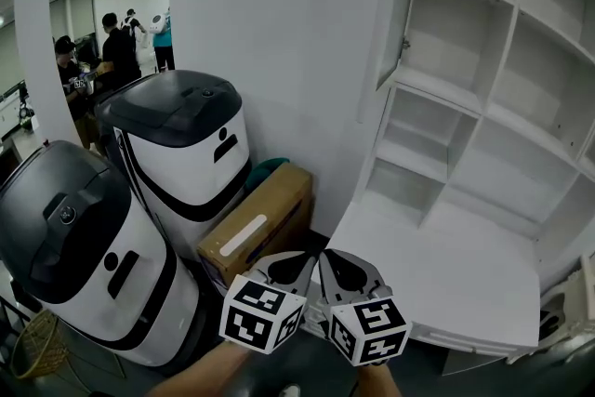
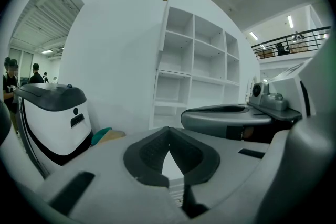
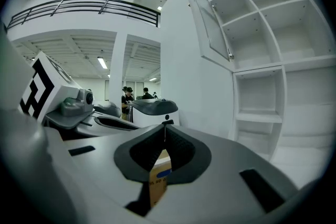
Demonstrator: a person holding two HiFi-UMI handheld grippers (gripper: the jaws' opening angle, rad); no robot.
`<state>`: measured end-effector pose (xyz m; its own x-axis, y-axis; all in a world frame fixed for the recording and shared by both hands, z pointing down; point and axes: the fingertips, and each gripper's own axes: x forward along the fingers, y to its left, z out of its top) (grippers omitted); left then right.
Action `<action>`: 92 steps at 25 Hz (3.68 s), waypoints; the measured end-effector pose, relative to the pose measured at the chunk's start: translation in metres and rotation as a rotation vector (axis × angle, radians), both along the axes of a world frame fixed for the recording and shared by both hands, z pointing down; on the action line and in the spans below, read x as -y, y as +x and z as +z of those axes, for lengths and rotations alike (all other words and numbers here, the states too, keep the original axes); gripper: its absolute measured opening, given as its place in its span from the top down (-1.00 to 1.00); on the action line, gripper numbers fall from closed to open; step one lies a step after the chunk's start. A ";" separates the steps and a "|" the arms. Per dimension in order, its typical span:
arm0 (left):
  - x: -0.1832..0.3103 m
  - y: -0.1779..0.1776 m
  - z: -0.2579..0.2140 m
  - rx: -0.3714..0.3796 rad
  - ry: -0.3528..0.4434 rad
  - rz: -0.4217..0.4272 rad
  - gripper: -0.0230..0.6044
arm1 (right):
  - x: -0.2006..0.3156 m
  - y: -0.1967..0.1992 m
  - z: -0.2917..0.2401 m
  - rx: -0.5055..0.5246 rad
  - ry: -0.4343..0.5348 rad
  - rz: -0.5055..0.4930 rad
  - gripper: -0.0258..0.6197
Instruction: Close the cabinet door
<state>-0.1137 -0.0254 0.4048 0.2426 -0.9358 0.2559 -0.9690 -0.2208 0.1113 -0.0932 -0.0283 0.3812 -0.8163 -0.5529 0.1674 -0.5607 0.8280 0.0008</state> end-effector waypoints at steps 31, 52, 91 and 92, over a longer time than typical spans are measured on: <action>0.124 -0.008 -0.093 -0.036 0.132 0.236 0.89 | 0.108 -0.014 -0.115 0.073 0.183 0.198 0.86; 0.150 -0.021 -0.134 -0.047 0.178 0.481 0.89 | 0.135 -0.027 -0.193 0.111 0.312 0.474 0.70; 0.160 0.004 -0.154 -0.094 0.217 0.625 0.89 | 0.162 0.004 -0.212 0.196 0.330 0.642 0.63; 0.161 0.009 -0.153 -0.094 0.216 0.632 0.89 | 0.163 0.009 -0.213 0.200 0.329 0.647 0.63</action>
